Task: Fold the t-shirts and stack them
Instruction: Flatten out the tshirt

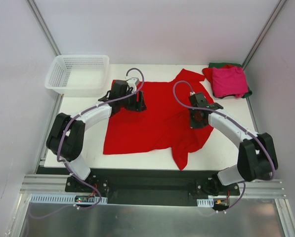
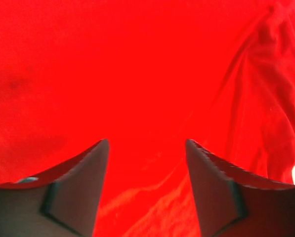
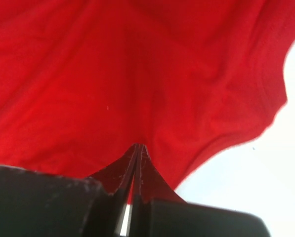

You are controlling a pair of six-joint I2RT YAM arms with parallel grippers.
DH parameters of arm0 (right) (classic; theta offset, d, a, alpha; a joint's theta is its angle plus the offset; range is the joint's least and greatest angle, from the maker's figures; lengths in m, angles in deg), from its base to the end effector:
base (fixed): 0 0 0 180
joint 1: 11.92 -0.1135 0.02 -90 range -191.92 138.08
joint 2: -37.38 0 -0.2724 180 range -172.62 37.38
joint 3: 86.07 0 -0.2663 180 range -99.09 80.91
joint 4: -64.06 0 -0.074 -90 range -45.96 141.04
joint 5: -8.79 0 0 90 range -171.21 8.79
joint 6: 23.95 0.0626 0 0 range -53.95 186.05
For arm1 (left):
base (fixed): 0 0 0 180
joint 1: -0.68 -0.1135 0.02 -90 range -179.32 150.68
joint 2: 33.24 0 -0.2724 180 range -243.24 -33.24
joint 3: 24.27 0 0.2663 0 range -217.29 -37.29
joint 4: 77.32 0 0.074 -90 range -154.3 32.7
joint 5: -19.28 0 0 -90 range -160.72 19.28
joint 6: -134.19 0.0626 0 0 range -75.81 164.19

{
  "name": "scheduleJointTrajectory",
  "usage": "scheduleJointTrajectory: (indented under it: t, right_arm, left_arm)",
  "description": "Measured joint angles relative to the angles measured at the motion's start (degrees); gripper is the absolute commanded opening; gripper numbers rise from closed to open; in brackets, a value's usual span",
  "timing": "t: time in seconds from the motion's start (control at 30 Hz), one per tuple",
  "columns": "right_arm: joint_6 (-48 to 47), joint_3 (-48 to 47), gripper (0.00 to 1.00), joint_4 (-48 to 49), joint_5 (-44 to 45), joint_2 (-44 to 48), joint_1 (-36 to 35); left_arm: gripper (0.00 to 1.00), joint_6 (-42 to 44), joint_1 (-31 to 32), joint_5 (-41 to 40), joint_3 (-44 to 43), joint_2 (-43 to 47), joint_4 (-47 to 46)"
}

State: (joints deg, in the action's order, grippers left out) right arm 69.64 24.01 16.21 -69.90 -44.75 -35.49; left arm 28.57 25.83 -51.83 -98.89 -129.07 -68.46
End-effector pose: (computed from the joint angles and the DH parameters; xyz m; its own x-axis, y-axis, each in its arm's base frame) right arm 0.2895 0.1129 0.2097 -0.8116 -0.2871 -0.5088 -0.2521 0.9578 -0.1384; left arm 0.3636 -0.1931 0.2214 -0.6134 0.0065 -0.7898 0.5094 0.7675 -0.3892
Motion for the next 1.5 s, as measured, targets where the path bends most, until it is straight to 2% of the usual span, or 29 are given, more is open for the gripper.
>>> scheduleJointTrajectory:
  t: [0.1,0.23,0.3,0.87,1.27,1.5]
  right_arm:
    - [-0.2,-1.7,0.01,1.9,-0.4,-5.0,0.0]
    - [-0.7,-3.9,0.01,3.6,-1.7,-8.7,0.0]
    - [-1.1,-4.7,0.01,4.3,-2.0,-9.6,0.0]
    - [-2.3,-5.9,0.01,5.9,-4.8,-11.0,1.2]
    - [-2.3,-5.9,0.01,5.5,-5.6,-5.0,2.5]
    - [-2.3,-5.9,0.01,5.1,-5.6,-3.2,3.3]
  left_arm:
    - [0.47,0.0,-0.5,-1.9,-3.6,-3.2,-0.4]
    - [0.09,0.0,-1.6,-3.0,-8.6,-8.0,-0.5]
    - [0.04,0.2,-2.4,-3.2,-11.4,-10.7,-0.4]
    - [0.0,2.8,-4.9,-8.0,-25.9,-26.0,8.6]
    - [0.0,3.3,-8.0,-13.2,-37.7,-33.2,18.7]
    - [0.0,4.1,-8.8,-13.6,-44.3,-36.7,24.1]
